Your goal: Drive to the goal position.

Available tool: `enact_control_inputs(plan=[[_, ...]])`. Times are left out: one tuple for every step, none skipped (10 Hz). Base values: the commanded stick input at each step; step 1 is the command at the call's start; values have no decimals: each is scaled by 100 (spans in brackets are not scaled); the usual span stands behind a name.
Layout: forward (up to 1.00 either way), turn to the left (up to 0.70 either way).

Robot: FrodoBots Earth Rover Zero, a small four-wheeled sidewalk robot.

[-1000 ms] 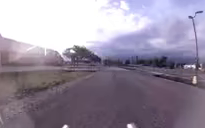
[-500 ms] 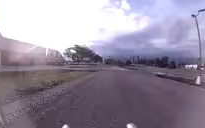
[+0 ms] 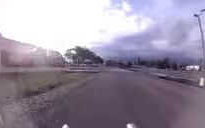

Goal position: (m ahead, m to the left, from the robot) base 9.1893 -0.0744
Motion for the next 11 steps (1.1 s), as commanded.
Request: enact_control_inputs(plan=[[70,0],[70,0],[70,0],[70,0],[70,0],[70,-5],[70,-17],[70,-28],[70,-31],[70,-20],[70,-10]])
